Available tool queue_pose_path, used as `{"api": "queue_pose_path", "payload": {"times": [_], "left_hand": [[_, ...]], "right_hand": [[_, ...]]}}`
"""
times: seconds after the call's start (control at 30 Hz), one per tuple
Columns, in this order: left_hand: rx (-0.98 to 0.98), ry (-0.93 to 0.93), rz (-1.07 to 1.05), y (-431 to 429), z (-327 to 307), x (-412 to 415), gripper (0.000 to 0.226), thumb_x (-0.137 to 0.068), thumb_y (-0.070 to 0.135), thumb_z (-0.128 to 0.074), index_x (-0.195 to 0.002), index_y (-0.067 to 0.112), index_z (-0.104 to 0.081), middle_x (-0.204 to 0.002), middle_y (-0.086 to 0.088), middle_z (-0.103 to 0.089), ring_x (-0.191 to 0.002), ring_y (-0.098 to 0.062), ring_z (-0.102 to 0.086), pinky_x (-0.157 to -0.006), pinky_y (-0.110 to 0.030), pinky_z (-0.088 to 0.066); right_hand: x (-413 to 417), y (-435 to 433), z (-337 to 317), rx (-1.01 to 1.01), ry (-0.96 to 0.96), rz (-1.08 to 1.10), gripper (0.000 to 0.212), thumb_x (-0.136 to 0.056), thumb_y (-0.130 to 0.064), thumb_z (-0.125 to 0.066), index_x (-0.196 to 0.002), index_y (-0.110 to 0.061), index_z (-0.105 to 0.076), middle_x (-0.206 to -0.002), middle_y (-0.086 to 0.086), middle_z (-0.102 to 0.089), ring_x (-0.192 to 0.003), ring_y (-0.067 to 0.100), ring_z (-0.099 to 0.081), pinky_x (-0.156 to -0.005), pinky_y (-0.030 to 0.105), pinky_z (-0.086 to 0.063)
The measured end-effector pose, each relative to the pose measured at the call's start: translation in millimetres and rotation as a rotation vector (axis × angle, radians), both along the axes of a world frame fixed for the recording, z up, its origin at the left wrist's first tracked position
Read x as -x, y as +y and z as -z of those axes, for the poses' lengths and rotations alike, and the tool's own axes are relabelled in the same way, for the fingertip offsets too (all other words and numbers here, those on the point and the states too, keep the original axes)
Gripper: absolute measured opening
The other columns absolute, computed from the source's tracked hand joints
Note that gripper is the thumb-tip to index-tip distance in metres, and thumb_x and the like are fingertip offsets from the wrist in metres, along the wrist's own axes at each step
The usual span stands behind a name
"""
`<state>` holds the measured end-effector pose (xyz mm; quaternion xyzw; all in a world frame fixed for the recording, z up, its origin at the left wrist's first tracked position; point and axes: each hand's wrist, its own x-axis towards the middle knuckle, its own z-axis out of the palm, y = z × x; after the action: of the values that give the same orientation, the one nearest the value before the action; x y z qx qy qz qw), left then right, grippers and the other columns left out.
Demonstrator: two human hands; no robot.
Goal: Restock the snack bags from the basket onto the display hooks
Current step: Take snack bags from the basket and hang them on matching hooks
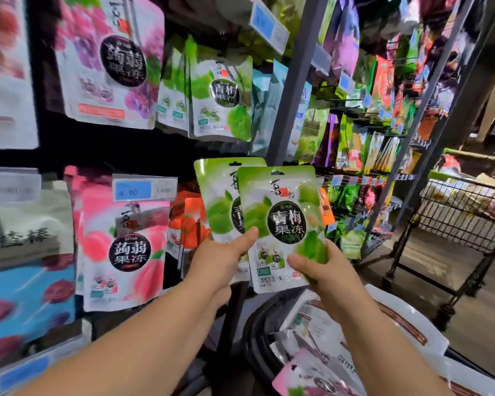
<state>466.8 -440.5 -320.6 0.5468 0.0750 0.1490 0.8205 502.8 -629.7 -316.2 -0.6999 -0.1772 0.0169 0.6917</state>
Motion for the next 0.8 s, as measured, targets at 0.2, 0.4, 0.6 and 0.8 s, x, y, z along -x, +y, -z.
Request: {"api": "queue_pose_path", "payload": {"times": [0.2, 0.4, 0.6, 0.8], "left_hand": [[-0.060, -0.099, -0.093, 25, -18, 17, 0.016, -0.080, 0.032, -0.079, -0.092, 0.026, -0.071, -0.093, 0.013, -0.074, -0.085, -0.004, -0.065, -0.066, -0.020, -0.045], [-0.020, -0.157, -0.134, 50, -46, 27, 0.014, -0.082, 0.019, -0.077, -0.095, 0.015, -0.075, -0.085, 0.001, -0.078, -0.070, -0.009, -0.073, -0.061, -0.022, -0.053], [-0.122, -0.200, -0.230, 83, -54, 35, 0.018, -0.076, 0.030, -0.083, -0.088, 0.019, -0.078, -0.070, 0.009, -0.073, -0.057, -0.007, -0.062, -0.062, -0.027, -0.044], [-0.154, -0.201, -0.297, 104, -66, 38, 0.015, -0.082, 0.022, -0.077, -0.069, 0.018, -0.073, -0.046, 0.013, -0.059, -0.036, 0.004, -0.049, -0.055, -0.026, -0.035]], "right_hand": [[-13, 12, -15, -0.096, -0.022, 0.024, 0.111, -0.052, -0.040, -0.098, -0.147, -0.023, -0.040, -0.132, 0.002, -0.063, -0.099, 0.025, -0.072, -0.075, 0.035, -0.059], [-26, 36, -51, -0.128, -0.111, -0.016, 0.034, -0.087, -0.010, -0.072, -0.113, -0.027, -0.058, -0.093, -0.004, -0.075, -0.083, 0.014, -0.072, -0.071, 0.032, -0.058], [-49, 73, -81, -0.238, -0.086, -0.014, 0.044, -0.092, -0.012, -0.067, -0.126, -0.024, -0.042, -0.108, 0.000, -0.070, -0.092, 0.021, -0.072, -0.064, 0.030, -0.058], [-78, 112, -112, -0.326, -0.115, -0.043, 0.058, -0.094, -0.019, -0.066, -0.140, -0.031, -0.032, -0.124, -0.003, -0.059, -0.104, 0.018, -0.065, -0.068, 0.034, -0.053]]}}
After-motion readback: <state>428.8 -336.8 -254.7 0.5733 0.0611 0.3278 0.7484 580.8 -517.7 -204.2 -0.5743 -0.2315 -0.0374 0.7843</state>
